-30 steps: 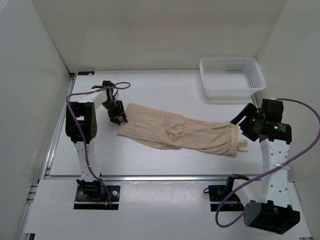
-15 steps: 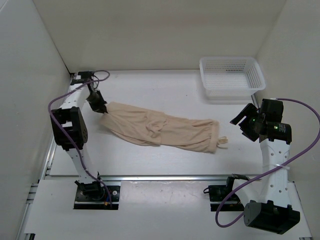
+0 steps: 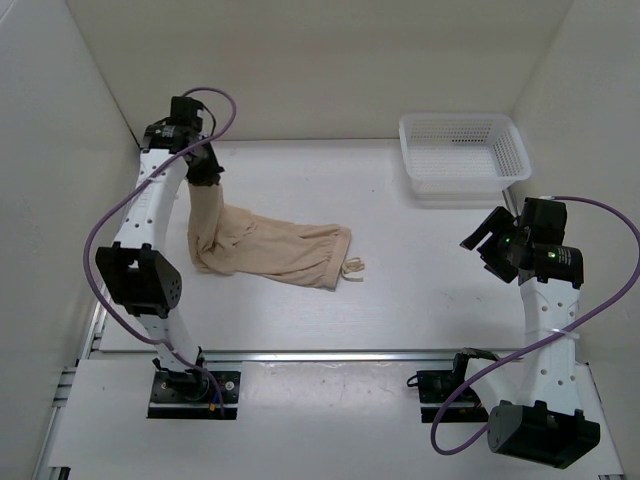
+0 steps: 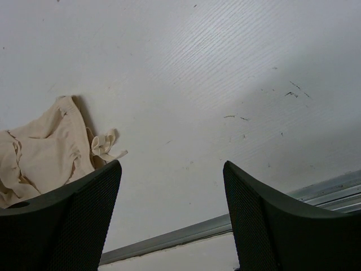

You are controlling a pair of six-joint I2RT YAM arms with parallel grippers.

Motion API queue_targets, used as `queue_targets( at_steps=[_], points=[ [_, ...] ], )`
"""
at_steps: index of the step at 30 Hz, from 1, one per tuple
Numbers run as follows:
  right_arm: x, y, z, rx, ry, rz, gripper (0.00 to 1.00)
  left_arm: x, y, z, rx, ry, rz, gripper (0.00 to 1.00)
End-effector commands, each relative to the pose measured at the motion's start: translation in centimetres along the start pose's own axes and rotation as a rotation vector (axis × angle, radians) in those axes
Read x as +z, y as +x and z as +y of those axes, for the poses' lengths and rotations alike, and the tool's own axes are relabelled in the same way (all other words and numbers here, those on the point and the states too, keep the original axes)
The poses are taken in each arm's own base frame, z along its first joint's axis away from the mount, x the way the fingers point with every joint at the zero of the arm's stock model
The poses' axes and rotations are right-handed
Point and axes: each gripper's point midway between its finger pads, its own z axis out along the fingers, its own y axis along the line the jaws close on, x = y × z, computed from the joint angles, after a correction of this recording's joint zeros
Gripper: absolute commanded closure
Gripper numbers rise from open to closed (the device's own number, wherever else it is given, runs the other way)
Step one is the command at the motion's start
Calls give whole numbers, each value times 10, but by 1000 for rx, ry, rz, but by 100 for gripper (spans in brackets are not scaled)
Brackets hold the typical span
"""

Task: Fold and stack the trousers
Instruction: Fold the trousers

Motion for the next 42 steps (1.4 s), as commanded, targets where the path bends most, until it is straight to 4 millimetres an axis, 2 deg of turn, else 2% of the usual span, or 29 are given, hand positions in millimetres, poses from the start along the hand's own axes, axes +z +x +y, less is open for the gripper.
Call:
queue_targets(
  at_steps=[1, 3, 4, 7, 8, 10, 11, 13, 14, 15, 16, 17, 18, 20, 22, 23, 25, 26, 28, 31, 32, 34, 35, 37, 38, 39, 40, 41, 42],
  points=[
    [-5, 0, 2, -24, -16, -11, 22, -42, 11, -47, 17, 96, -33, 90],
    [-5, 2, 1, -24, -16, -11, 22, -51, 19, -65, 21, 130, -32, 90],
    [-5, 2, 1, -24, -16, -11, 22, -56, 32, -87, 37, 163, -18, 90],
    [-5, 2, 1, -24, -16, -11, 22, -69, 50, -125, 61, 229, -20, 90],
    [-5, 2, 1, -24, -16, -11, 22, -78, 70, -149, 91, 272, 2, 90],
    [-5, 2, 1, -24, -16, -11, 22, -77, 91, -177, 118, 299, 28, 90],
    [-5, 2, 1, -24, -16, -11, 22, -84, 114, -201, 148, 339, 52, 90],
    [-3, 4, -1, -22, -11, -3, 22, -73, 142, -224, 184, 349, 94, 86],
    [-3, 4, -1, -22, -11, -3, 21, -75, 167, -239, 232, 382, 150, 60],
    [-5, 4, 0, -24, -16, -11, 21, -70, 183, -246, 246, 390, 197, 43],
    [-5, 4, 0, -24, -16, -11, 21, -59, 203, -251, 283, 382, 259, 30],
    [-5, 4, 0, -24, -16, -11, 21, -58, 214, -255, 308, 392, 287, 21],
    [-5, 4, 0, -33, -16, -11, 21, -61, 224, -256, 347, 393, 301, 17],
    [-3, 5, -4, -32, -3, -8, 21, -62, 220, -252, 357, 377, 279, 13],
    [-3, 5, -4, -32, -3, -8, 21, -67, 209, -240, 379, 338, 225, 21],
    [-3, 5, -4, -32, -3, -8, 21, -70, 199, -231, 382, 328, 193, 44],
    [-1, 9, -4, -30, -6, 6, 21, -68, 198, -220, 405, 296, 175, 80],
    [-1, 9, -4, -30, -6, 6, 21, -64, 199, -217, 420, 283, 174, 90],
    [2, 8, -2, -32, -19, 2, 21, -58, 205, -214, 426, 270, 186, 90],
    [5, 12, 13, -37, -110, 24, 25, -43, 216, -203, 435, 229, 231, 90],
    [7, 14, 20, -62, -145, 44, 26, -31, 215, -189, 418, 190, 250, 90],
    [12, 25, 34, -97, -209, 104, 31, -31, 206, -173, 381, 179, 238, 88],
    [17, 34, 39, -135, -217, 148, 35, -24, 197, -148, 332, 147, 236, 88],
    [23, 47, 55, -208, -240, 193, 40, -16, 185, -134, 279, 199, 243, 87],
    [25, 56, 60, -236, -249, 224, 43, 3, 178, -104, 200, 155, 266, 84],
    [26, 67, 77, -287, -292, 240, 51, 6, 171, -92, 168, 159, 258, 82],
    [30, 75, 88, -301, -307, 270, 56, 15, 165, -83, 131, 155, 258, 82],
    [34, 85, 97, -325, -316, 294, 60, 25, 161, -64, 91, 126, 269, 82],
    [37, 99, 121, -383, -347, 318, 64, 34, 157, -53, 53, 119, 266, 82]
  ],
)
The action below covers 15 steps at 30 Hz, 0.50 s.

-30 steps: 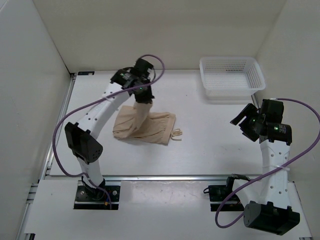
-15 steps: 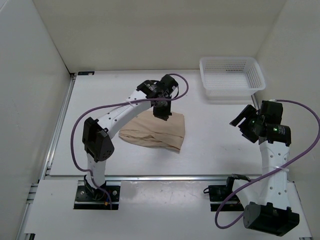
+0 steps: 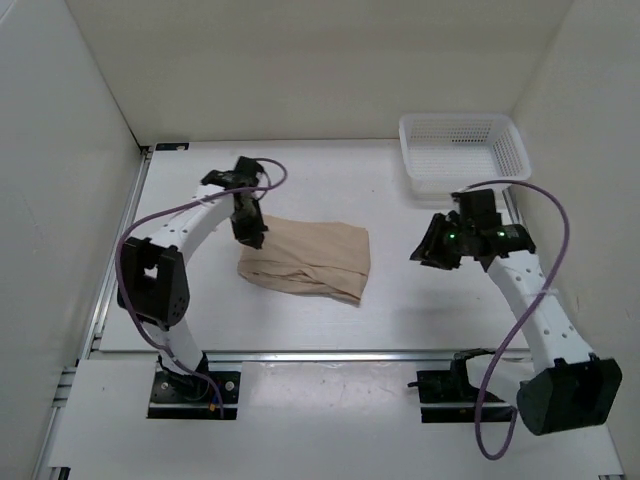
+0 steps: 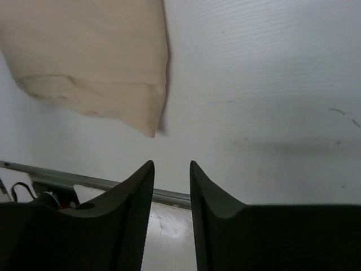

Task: Fold and stack the trousers
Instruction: Fold the trousers

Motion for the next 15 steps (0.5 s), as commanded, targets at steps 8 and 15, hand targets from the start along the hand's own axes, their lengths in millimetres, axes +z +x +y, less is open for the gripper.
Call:
queue_targets(
  at_steps=[8, 15],
  points=[
    [111, 50, 143, -354, -91, 232, 70, 50, -40, 47, -142, 70, 0, 90],
    [195, 125, 111, -386, 32, 465, 71, 97, 3, 61, -160, 53, 157, 90]
  ],
)
